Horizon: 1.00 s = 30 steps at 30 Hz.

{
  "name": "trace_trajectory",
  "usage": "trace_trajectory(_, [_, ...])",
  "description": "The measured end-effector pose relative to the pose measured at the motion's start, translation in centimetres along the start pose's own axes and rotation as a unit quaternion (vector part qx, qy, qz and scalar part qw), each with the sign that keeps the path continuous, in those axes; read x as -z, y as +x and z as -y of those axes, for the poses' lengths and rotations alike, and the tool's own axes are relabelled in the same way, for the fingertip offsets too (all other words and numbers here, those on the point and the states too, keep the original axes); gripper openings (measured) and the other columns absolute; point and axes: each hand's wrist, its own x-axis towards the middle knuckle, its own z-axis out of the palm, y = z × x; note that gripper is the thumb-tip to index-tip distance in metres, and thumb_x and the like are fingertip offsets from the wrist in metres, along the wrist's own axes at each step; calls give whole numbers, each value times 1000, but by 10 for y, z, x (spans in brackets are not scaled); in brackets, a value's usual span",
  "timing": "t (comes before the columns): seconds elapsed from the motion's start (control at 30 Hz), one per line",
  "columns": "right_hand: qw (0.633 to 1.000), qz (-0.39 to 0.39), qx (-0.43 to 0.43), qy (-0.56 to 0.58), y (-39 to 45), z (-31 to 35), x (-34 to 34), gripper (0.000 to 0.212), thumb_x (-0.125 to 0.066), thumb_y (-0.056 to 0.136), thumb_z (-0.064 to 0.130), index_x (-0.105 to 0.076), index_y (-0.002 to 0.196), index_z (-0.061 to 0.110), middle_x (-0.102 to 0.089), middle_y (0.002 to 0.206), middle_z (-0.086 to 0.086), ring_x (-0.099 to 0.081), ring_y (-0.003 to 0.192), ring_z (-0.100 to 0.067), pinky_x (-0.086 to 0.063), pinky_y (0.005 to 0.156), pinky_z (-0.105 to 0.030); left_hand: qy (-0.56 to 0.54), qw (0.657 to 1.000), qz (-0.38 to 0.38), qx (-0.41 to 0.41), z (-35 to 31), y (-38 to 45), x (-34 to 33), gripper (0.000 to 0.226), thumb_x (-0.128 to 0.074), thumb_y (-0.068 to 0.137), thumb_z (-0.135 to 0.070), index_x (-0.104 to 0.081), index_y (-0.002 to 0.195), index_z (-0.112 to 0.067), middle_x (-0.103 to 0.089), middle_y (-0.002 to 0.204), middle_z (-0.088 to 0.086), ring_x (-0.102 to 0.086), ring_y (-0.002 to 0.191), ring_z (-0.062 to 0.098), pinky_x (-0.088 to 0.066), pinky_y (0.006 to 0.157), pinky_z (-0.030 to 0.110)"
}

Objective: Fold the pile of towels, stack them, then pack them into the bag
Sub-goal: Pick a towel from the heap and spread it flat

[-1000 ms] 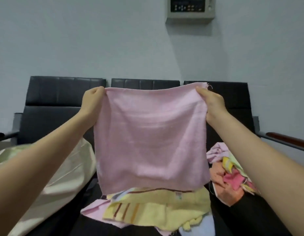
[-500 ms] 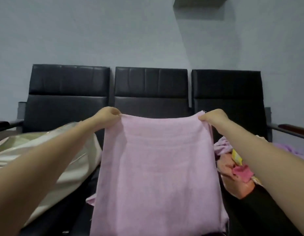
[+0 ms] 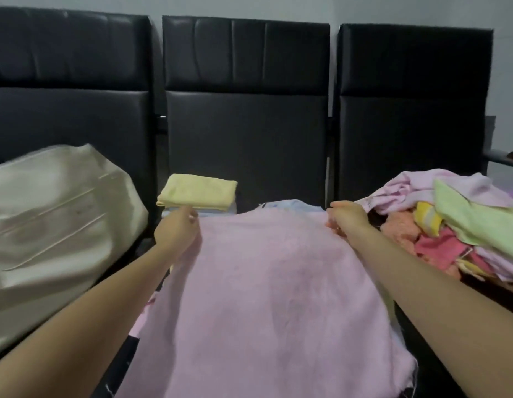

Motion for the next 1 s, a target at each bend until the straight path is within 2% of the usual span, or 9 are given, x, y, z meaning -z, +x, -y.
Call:
trace_trajectory(0.1, [998,-14,55,-41,4,-25,-2,26,-55,79,0,-50,57,14,-38,55,-2,-36,58,-22,-27,54,-28,9,999,49,2,4,-3,-12,32,-52,87,-12,-63,117,-14,-67,110,12,-61,103,35,-46,77,36])
trace_trajectory(0.17, [996,-34,66,-41,2,-27,3,9,-56,74,2,-63,68,-2,-41,62,-8,-37,65,-22,-29,63,-30,-1,999,43,-13,5,-5,-12,34,-55,86,-13,-64,119,-12,-66,113,16,-60,105,35,-46,80,37])
trace_trajectory(0.3, [997,-35,62,-32,-19,-26,22,21,-59,75,3,-66,92,-7,-50,71,-10,-43,70,-23,-34,67,-32,-65,997,29,-27,-18,-19,9,31,-52,91,-13,-62,120,-10,-61,121,15,-57,106,32,-42,78,34])
trace_trajectory(0.4, [997,0,59,-56,-50,-29,36,12,-62,76,9,-64,70,-1,-45,66,-7,-40,65,-20,-31,65,-32,-116,989,39,-82,-54,-51,33,28,-50,92,-12,-64,116,-13,-58,116,10,-58,101,27,-43,81,33])
trace_trajectory(0.47, [995,21,56,-75,-67,-35,46,13,-65,79,12,-61,71,2,-43,70,-8,-39,68,-20,-29,64,-31,-160,977,47,-129,-78,-85,46,20,-53,91,-15,-66,106,-18,-60,103,0,-58,93,20,-43,79,32])
trace_trajectory(0.6, [995,73,6,-67,-102,-45,67,10,-64,82,8,-57,76,4,-40,72,-9,-37,64,-19,-29,57,-26,-165,947,175,-213,-107,-161,57,13,-54,90,-24,-67,91,-25,-57,89,-5,-52,78,9,-39,73,29])
trace_trajectory(0.7, [994,99,-51,22,-120,-52,81,26,-67,85,9,-61,101,-11,-59,89,-15,-55,78,-26,-46,66,-29,-108,918,244,-293,-109,-203,55,17,-51,90,-32,-66,95,-25,-48,83,-12,-49,82,11,-37,74,27])
trace_trajectory(0.83, [980,162,-85,77,-145,-55,89,22,-71,84,14,-61,103,7,-69,111,-13,-65,104,-29,-52,82,-33,-26,890,283,-357,-99,-228,52,47,-32,84,-49,-64,111,-28,-52,102,-7,-49,101,16,-42,89,32])
trace_trajectory(1.0, [945,311,-101,-19,-170,-63,97,26,-68,88,12,-62,112,6,-72,99,-7,-68,88,-20,-55,69,-29,14,877,205,-435,-75,-239,45,52,-32,89,-57,-60,122,-28,-54,130,-1,-48,123,22,-37,103,32])
